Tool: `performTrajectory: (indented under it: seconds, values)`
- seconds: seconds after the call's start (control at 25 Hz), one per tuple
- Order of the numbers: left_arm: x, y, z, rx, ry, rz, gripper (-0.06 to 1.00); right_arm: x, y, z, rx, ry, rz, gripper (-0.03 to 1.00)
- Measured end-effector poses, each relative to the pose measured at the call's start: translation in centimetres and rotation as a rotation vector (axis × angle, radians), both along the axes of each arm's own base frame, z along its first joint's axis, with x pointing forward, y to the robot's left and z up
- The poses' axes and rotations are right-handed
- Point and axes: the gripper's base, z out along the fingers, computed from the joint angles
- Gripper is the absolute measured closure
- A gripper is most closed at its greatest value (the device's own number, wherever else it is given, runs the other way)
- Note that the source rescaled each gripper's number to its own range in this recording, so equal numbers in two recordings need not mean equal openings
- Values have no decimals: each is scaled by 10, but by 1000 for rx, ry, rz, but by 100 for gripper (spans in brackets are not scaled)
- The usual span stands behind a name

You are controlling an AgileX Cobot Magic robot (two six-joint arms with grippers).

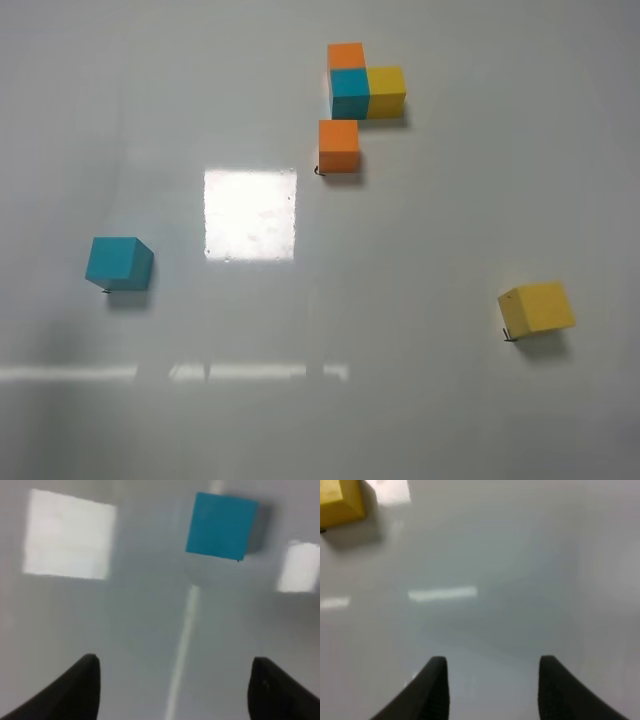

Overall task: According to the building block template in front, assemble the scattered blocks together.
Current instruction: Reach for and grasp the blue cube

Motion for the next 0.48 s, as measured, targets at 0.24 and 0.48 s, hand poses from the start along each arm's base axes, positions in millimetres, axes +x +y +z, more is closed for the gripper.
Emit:
performTrajectory:
  seconds: [0.24, 0.48]
  values:
    - [18, -45, -18, 135, 11, -69, 6, 0, 0, 0, 0, 0, 0, 65]
    - [30, -66, -33, 159, 48, -54, -6, 0, 0, 0, -1, 0, 1, 65]
